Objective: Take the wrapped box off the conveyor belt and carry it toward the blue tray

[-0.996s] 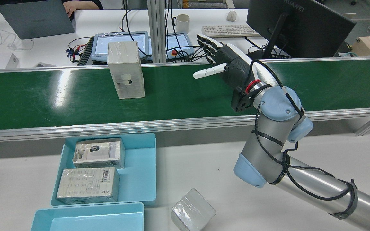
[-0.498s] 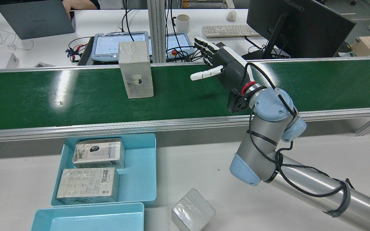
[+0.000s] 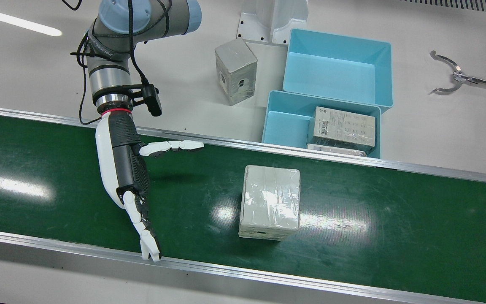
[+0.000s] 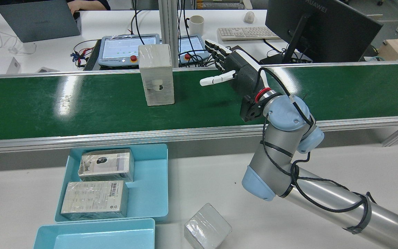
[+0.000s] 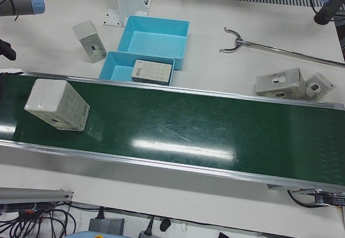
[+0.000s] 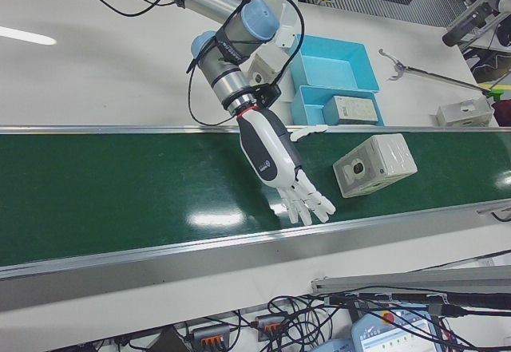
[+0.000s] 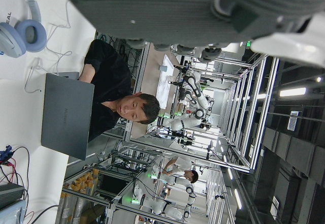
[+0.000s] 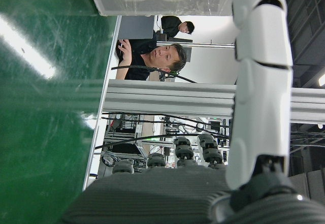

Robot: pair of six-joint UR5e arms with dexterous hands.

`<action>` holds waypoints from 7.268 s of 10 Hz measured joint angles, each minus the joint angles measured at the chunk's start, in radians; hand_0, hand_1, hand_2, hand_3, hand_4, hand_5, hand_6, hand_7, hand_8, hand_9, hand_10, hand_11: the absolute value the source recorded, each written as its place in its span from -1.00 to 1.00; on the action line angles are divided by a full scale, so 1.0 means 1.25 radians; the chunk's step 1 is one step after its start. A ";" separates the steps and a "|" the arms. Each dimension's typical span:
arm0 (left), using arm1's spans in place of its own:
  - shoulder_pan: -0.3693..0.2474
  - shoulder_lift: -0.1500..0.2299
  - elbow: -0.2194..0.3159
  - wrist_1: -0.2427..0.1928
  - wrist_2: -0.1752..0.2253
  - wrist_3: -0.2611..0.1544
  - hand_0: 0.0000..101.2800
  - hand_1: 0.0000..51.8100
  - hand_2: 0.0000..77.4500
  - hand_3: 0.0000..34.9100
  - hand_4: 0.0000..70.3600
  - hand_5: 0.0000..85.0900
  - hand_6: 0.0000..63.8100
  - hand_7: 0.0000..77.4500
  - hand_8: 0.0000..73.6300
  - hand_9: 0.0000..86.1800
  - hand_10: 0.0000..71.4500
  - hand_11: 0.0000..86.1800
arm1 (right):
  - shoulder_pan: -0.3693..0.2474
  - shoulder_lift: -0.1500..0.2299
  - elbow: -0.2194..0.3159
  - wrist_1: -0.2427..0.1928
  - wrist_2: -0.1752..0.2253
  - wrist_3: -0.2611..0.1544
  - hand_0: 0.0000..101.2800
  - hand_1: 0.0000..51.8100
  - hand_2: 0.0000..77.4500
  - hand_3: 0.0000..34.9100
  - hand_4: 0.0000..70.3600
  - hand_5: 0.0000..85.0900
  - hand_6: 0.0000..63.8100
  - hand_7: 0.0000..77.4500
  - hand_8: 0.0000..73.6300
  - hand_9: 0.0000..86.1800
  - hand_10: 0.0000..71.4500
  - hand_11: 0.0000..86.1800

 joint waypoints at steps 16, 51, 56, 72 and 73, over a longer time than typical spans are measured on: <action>0.000 0.000 0.000 0.000 0.000 0.000 -1.00 -1.00 -0.97 -1.00 -1.00 -0.97 -1.00 -1.00 -1.00 -1.00 -1.00 -1.00 | -0.018 0.019 -0.013 0.002 0.009 0.000 -0.04 -0.41 -0.70 -0.99 -0.58 -0.94 -0.90 -0.94 -1.00 -0.96 -0.97 -0.94; 0.000 0.000 0.000 0.000 0.000 0.000 -1.00 -1.00 -0.97 -1.00 -1.00 -0.97 -1.00 -1.00 -1.00 -1.00 -1.00 -1.00 | -0.433 0.123 0.203 0.081 0.171 -0.261 -0.06 -0.94 -0.34 -1.00 -0.50 0.23 0.40 -0.28 -0.05 0.00 -0.88 -0.51; 0.000 0.000 0.000 0.000 0.000 0.000 -1.00 -1.00 -0.97 -1.00 -1.00 -0.97 -1.00 -1.00 -1.00 -1.00 -0.98 -1.00 | -0.433 0.123 0.203 0.081 0.171 -0.261 -0.05 -0.35 -0.48 -0.76 -0.77 0.08 -0.37 -0.38 -1.00 -0.92 -0.89 -0.81; 0.000 0.000 0.000 0.000 0.000 0.000 -1.00 -1.00 -0.97 -1.00 -1.00 -0.97 -1.00 -1.00 -1.00 -1.00 -1.00 -1.00 | -0.433 0.123 0.203 0.081 0.171 -0.261 -0.02 -0.28 -0.46 -0.01 -0.83 -0.54 -0.68 -0.54 -0.94 -0.95 -0.91 -0.86; 0.000 0.000 0.000 0.000 0.000 0.000 -1.00 -1.00 -0.99 -1.00 -1.00 -0.97 -1.00 -1.00 -1.00 -1.00 -0.98 -1.00 | -0.433 0.123 0.203 0.081 0.171 -0.261 -0.02 -0.28 -0.46 -0.01 -0.83 -0.54 -0.68 -0.54 -0.94 -0.95 -0.91 -0.86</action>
